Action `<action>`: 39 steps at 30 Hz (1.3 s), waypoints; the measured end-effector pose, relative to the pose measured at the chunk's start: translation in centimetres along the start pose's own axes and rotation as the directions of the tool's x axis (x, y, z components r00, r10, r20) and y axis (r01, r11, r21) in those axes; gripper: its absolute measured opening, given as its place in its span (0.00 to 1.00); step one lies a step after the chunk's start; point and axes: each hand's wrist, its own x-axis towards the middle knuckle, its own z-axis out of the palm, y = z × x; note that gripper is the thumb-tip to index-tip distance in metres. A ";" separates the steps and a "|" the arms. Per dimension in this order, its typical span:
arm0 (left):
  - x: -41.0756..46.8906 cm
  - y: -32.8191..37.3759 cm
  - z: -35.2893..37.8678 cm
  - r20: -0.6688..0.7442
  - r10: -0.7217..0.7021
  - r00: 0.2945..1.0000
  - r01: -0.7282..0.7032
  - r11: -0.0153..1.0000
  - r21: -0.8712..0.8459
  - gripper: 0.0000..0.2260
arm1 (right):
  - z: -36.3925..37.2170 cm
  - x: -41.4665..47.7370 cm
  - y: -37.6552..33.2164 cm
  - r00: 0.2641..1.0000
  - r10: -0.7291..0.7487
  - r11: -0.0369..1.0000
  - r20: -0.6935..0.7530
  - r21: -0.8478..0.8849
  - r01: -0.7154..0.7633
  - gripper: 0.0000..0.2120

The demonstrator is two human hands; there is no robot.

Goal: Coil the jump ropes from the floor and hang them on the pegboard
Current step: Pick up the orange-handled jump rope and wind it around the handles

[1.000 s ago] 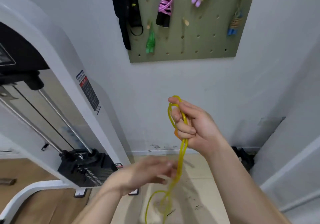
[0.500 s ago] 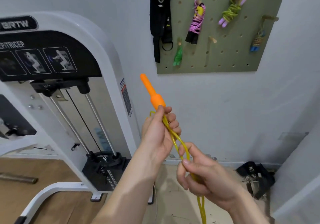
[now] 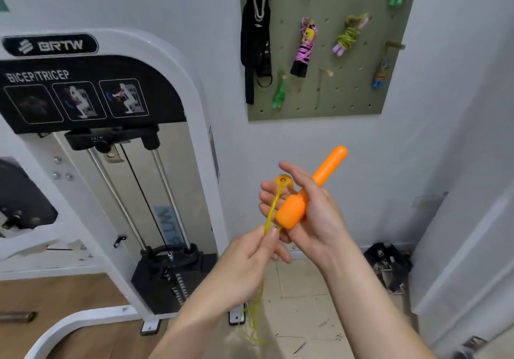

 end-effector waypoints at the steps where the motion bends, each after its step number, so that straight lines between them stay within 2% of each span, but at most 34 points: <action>1: -0.7 -0.5 -0.5 -0.033 0.007 0.999 -0.004 0.997 0.076 0.19 | 0.3 -0.3 0.3 1.000 0.002 0.999 0.012 0.044 -0.002 0.11; 3: -2.1 -1.3 -1.2 -0.052 -0.029 0.998 0.034 0.996 0.088 0.19 | 0.8 -0.7 0.7 1.000 0.007 0.994 0.030 0.110 -0.010 0.12; 7: -4.3 -2.5 -1.8 0.026 -0.064 0.998 0.059 0.984 0.168 0.18 | 1.6 -0.9 1.6 0.999 -0.016 0.986 -0.050 0.164 0.024 0.16; 9: -4.7 -2.4 -1.8 0.108 -0.129 0.986 0.113 0.983 0.144 0.19 | 1.5 -1.1 1.9 0.998 -0.026 0.997 -0.060 0.073 0.030 0.15; 12: -4.0 -3.1 -2.6 0.259 -0.238 0.936 0.162 0.945 0.283 0.16 | 1.7 -1.4 2.2 1.000 0.000 0.994 0.010 -0.111 0.001 0.13; 13: -3.7 -2.9 -3.2 0.311 -0.270 0.911 0.185 0.943 0.277 0.17 | 1.7 -1.5 2.1 0.999 0.000 0.984 0.038 -0.176 0.006 0.13; 14: -3.4 -2.6 -3.9 0.334 -0.265 0.904 0.214 0.960 0.183 0.21 | 1.6 -1.6 2.0 0.998 -0.001 0.969 0.069 -0.247 0.018 0.14; 15: -3.1 -2.0 -4.6 0.306 -0.219 0.926 0.229 0.973 0.005 0.25 | 1.5 -1.6 2.0 0.995 -0.002 0.945 0.102 -0.324 0.035 0.14; 16: -2.6 -1.1 -5.3 0.204 -0.184 0.962 0.228 0.948 -0.221 0.26 | 1.6 -1.6 1.9 0.990 0.013 0.920 0.139 -0.390 0.043 0.14; 17: -2.0 0.2 -5.9 0.079 -0.165 0.983 0.182 0.886 -0.426 0.24 | 1.6 -1.7 2.0 0.983 0.040 0.893 0.181 -0.449 0.046 0.15; 18: -1.2 1.3 -6.4 -0.030 -0.166 0.986 0.124 0.837 -0.533 0.21 | 1.7 -1.8 2.1 0.973 0.080 0.861 0.218 -0.506 0.043 0.16; 20: 0.5 3.7 -6.5 -0.183 -0.175 0.967 0.057 0.856 -0.514 0.16 | 2.0 -2.0 2.5 0.952 0.151 0.802 0.267 -0.596 0.039 0.15; 22: 1.8 4.7 -5.8 -0.279 -0.147 0.949 0.021 0.911 -0.411 0.17 | 1.9 -1.8 2.7 0.953 0.181 0.770 0.243 -0.638 0.016 0.13; 23: 2.1 4.8 -5.4 -0.291 -0.132 0.948 0.014 0.927 -0.375 0.17 | 1.7 -1.5 2.5 0.962 0.162 0.736 0.220 -0.676 0.031 0.12; 24: 2.2 4.8 -5.2 -0.295 -0.120 0.948 0.010 0.937 -0.348 0.16 | 1.4 -1.2 2.1 0.971 0.116 0.655 0.209 -0.751 0.083 0.11; 27: 2.2 4.3 -5.1 -0.297 -0.085 0.951 0.012 0.971 -0.239 0.11 | 0.2 -0.5 0.4 0.961 -0.065 0.259 0.268 -0.926 0.276 0.07; 28: 2.2 4.1 -5.1 -0.274 -0.084 0.958 0.026 0.977 -0.210 0.10 | 0.2 -0.5 -0.1 0.954 -0.091 0.201 0.284 -0.933 0.297 0.07; 30: 2.3 4.0 -4.9 -0.220 -0.081 0.972 0.038 0.981 -0.191 0.12 | 0.1 -0.1 -0.5 0.939 -0.097 0.207 0.330 -0.916 0.343 0.09; 33: 2.6 4.1 -4.5 -0.219 -0.053 0.974 0.000 0.972 -0.233 0.13 | 0.0 0.2 -0.7 0.931 -0.046 0.320 0.362 -0.878 0.357 0.11; 37: 3.3 4.1 -4.1 -0.232 -0.074 0.970 0.002 0.955 -0.297 0.06 | -0.7 0.6 -1.4 0.926 0.096 0.317 0.366 -0.893 0.320 0.17; 39: 3.6 4.0 -4.1 -0.227 -0.071 0.971 0.004 0.959 -0.282 0.10 | -0.9 0.6 -1.5 0.921 0.152 0.364 0.358 -0.887 0.285 0.21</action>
